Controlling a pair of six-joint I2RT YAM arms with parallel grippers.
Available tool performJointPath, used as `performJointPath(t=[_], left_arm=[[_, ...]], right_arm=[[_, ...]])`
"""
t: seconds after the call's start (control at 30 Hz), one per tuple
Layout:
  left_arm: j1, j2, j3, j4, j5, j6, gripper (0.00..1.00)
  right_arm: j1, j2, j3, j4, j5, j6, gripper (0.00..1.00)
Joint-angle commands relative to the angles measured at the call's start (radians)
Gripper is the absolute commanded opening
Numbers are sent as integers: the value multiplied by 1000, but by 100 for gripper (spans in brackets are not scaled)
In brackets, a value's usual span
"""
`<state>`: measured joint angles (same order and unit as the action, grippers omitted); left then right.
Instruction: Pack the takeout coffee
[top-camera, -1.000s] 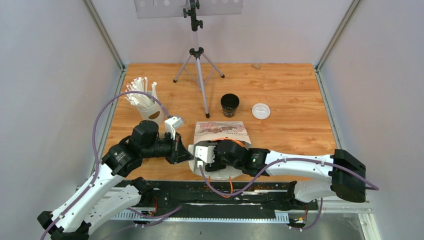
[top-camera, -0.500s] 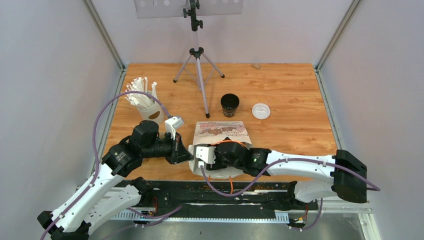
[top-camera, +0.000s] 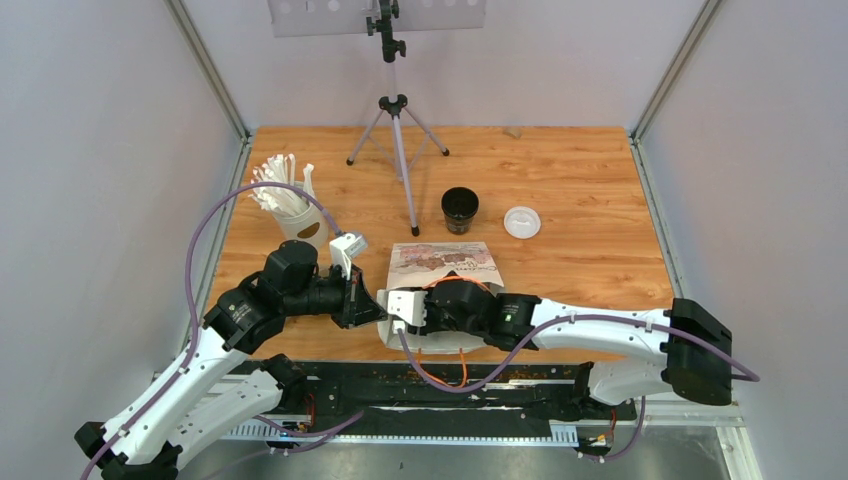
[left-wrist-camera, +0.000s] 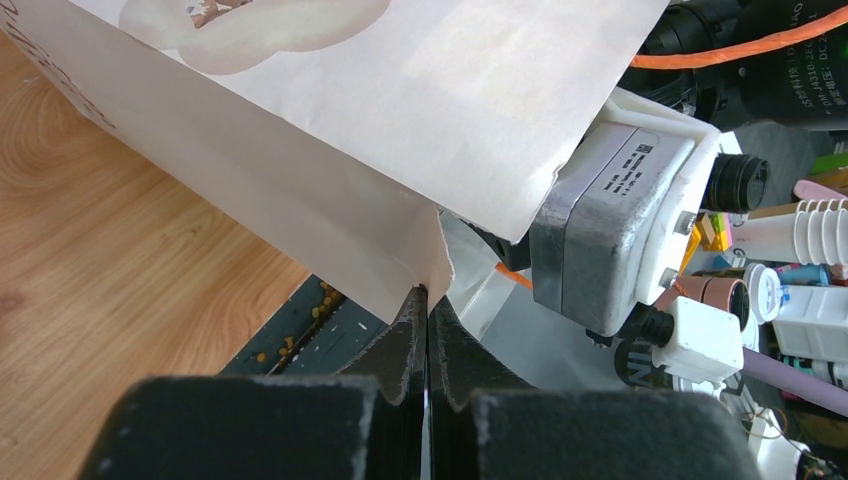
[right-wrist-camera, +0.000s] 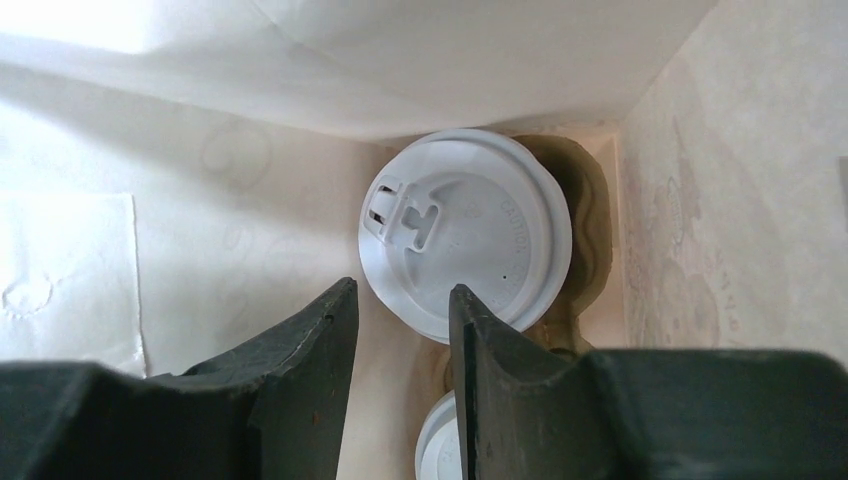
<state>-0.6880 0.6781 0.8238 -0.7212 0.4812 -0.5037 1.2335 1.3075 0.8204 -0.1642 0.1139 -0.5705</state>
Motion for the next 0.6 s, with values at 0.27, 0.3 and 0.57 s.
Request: performJointPath(t=[0.27, 0.3, 0.57], left_arm=[[-5, 6, 43, 18, 11, 4, 0], [-4, 8, 43, 17, 11, 4, 0], [-4, 12, 46, 19, 15, 4, 0]], right_arm=[[1, 66, 60, 154, 65, -7, 32], [1, 73, 63, 156, 79, -8, 32], [-1, 94, 48, 214, 153, -15, 32]])
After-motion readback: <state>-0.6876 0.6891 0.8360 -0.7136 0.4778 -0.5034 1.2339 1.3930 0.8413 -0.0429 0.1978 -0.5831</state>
